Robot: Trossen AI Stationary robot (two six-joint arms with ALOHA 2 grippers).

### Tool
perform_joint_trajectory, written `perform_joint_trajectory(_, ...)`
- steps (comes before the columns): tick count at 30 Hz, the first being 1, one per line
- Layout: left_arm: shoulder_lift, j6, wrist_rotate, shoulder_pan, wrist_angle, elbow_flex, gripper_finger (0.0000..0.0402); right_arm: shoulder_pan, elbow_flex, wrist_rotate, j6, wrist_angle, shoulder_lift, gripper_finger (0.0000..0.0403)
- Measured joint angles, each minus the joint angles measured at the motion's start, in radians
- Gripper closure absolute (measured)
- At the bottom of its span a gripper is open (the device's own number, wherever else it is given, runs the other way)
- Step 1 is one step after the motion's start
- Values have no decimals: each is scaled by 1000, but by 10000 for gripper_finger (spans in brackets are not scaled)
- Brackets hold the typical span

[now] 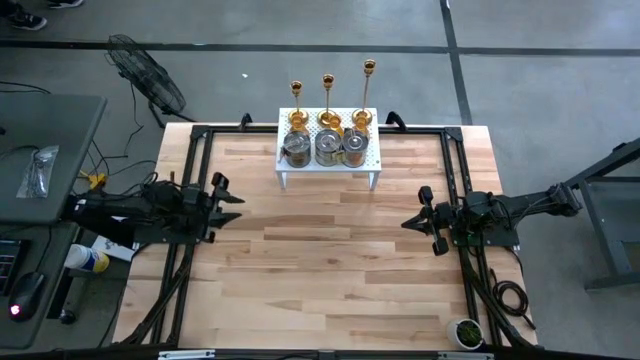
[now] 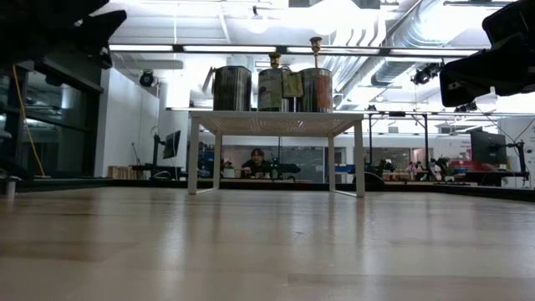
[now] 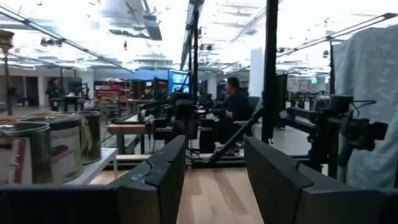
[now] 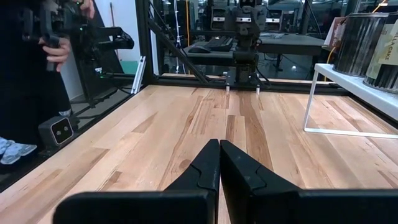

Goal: Pick & Place candle stick holders
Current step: Return to Home Position

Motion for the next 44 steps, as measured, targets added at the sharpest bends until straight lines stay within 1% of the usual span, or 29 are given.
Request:
perform_joint_trajectory(4,1,5,-25,0,-74,-1,241,0,0,0,0,0,0,400)
perform_joint_trajectory(9,0,77,-63,0,-132,-2,241,0,0,0,0,0,0,400)
perform_joint_trajectory(44,0,66,-66,0,-162,-4,241,0,0,0,0,0,0,400)
